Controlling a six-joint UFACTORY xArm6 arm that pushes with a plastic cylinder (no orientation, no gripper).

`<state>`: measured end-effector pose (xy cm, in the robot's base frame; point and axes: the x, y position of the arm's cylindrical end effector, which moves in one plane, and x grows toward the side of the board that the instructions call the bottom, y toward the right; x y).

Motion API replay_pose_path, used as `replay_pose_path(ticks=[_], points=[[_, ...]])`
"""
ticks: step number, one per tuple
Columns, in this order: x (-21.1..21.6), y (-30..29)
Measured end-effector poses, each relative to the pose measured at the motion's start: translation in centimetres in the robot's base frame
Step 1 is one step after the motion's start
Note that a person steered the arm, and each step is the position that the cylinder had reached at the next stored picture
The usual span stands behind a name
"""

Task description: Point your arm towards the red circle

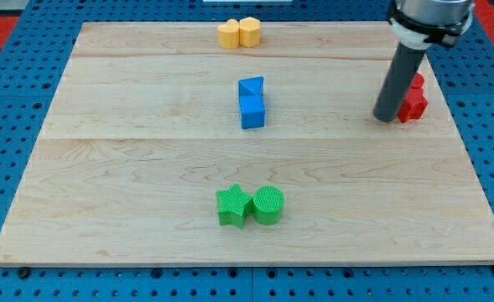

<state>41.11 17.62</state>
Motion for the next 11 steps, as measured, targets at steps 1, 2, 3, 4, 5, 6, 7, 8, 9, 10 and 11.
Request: replay_pose_path(ticks=[1, 2, 3, 4, 5, 6, 7, 8, 9, 10, 11], points=[[-0.3, -3.7], [-3.4, -4.2], [-8.7, -4.1], [-13.6, -2.2], [-15.2, 3.5], [-15.4, 12.2], [-14.6, 14.7], [-12.6, 13.4], [-11.1, 9.6], [-10.1, 4.7], [-9.4, 1.9]])
